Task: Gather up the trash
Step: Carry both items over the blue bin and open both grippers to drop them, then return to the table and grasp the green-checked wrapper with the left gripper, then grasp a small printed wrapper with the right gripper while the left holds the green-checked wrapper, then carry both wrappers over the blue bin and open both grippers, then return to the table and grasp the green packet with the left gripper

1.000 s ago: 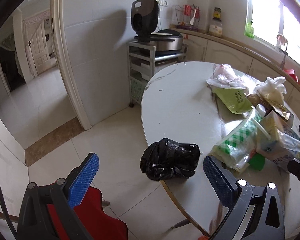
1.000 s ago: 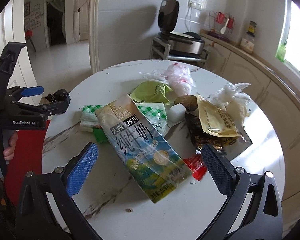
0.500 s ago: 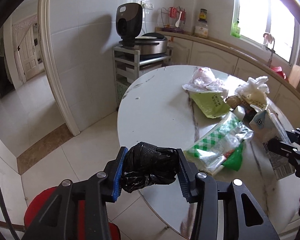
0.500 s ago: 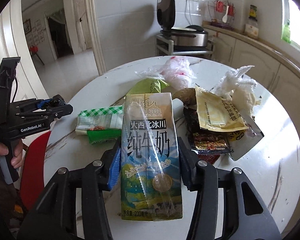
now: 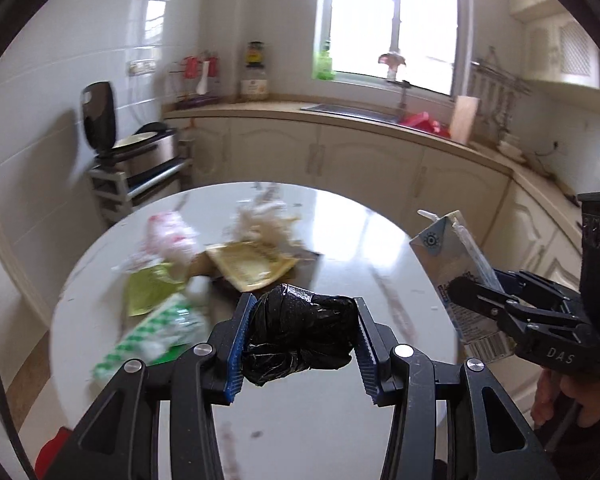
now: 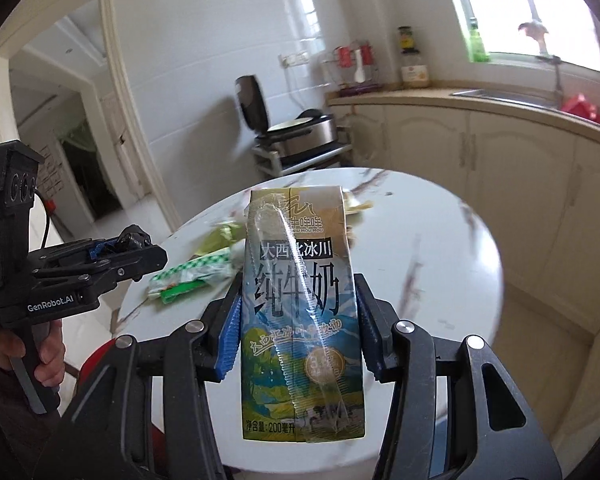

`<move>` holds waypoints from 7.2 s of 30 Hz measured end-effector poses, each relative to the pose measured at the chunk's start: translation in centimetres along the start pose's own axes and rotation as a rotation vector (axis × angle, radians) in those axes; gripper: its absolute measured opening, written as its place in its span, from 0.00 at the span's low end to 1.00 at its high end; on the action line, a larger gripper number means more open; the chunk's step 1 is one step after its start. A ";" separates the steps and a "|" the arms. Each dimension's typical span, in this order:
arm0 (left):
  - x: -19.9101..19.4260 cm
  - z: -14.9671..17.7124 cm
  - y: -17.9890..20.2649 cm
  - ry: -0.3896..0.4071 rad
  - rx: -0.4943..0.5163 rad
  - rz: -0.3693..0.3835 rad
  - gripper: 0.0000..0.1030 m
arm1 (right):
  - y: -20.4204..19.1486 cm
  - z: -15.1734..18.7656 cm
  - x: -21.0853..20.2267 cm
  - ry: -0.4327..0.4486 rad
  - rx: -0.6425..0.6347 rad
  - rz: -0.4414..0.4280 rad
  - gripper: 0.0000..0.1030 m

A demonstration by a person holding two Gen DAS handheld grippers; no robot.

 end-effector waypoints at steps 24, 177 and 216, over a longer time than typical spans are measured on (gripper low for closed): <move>31.0 11.0 25.7 -0.527 0.298 0.221 0.62 | 28.2 18.2 -5.0 -0.246 0.452 0.497 0.74; 29.4 10.7 28.4 -0.522 0.295 0.297 0.55 | 27.8 18.9 -4.7 -0.215 0.492 0.397 0.43; 2.1 4.7 -3.8 -0.049 0.000 -0.229 0.99 | -0.3 1.2 -5.1 -0.022 0.021 0.196 0.72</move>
Point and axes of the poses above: each gripper's, at about its wrist camera, not at the fingertips, and x roughly the way its jaws point, y to its right, z to its underside, the point moved 4 cm from there along x, roughly the way its jaws point, and after that the axes turned 5 degrees about y, right-handed, at the moved point
